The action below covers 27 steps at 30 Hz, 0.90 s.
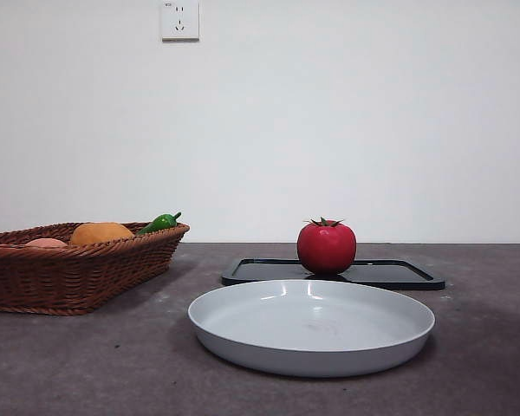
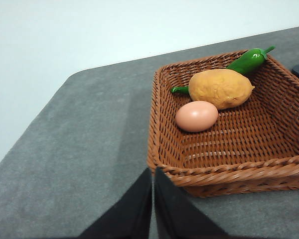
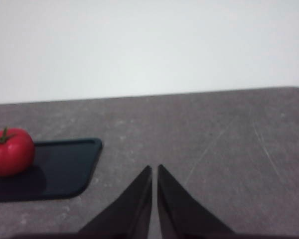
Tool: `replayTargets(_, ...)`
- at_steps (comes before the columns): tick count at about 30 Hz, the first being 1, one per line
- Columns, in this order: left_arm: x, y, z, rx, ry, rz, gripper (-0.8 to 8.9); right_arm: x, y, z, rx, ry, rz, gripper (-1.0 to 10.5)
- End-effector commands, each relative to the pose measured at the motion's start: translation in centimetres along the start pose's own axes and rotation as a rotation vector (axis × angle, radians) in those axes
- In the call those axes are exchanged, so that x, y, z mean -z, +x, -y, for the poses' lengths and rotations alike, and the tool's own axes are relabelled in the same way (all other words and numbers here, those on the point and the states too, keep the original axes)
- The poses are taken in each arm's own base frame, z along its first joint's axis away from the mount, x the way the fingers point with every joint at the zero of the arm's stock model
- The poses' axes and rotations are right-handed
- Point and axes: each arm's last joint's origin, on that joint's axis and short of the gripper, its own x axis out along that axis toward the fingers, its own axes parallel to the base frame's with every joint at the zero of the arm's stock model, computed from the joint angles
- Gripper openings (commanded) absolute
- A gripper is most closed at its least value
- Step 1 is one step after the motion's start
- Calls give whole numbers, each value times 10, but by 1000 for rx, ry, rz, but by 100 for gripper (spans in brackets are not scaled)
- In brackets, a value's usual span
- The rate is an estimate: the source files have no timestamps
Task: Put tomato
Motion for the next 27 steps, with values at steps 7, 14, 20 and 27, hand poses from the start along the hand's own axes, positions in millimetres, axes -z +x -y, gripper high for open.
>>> replayTargets(7, 5, 2, 1, -3, -4, -8, 7, 12, -2, 2, 33, 19, -99, 9)
replayTargets(14, 5, 2, 1, -3, -3, -7, 7, 19, -3, 3, 42, 19, -176, 9)
replayTargets(20, 5, 2, 1, -3, -4, -7, 7, 16, -3, 2, 36, 25, -146, 9)
replayTargets(27, 5, 2, 1, -3, -3, -8, 7, 16, -3, 2, 36, 25, -146, 9)
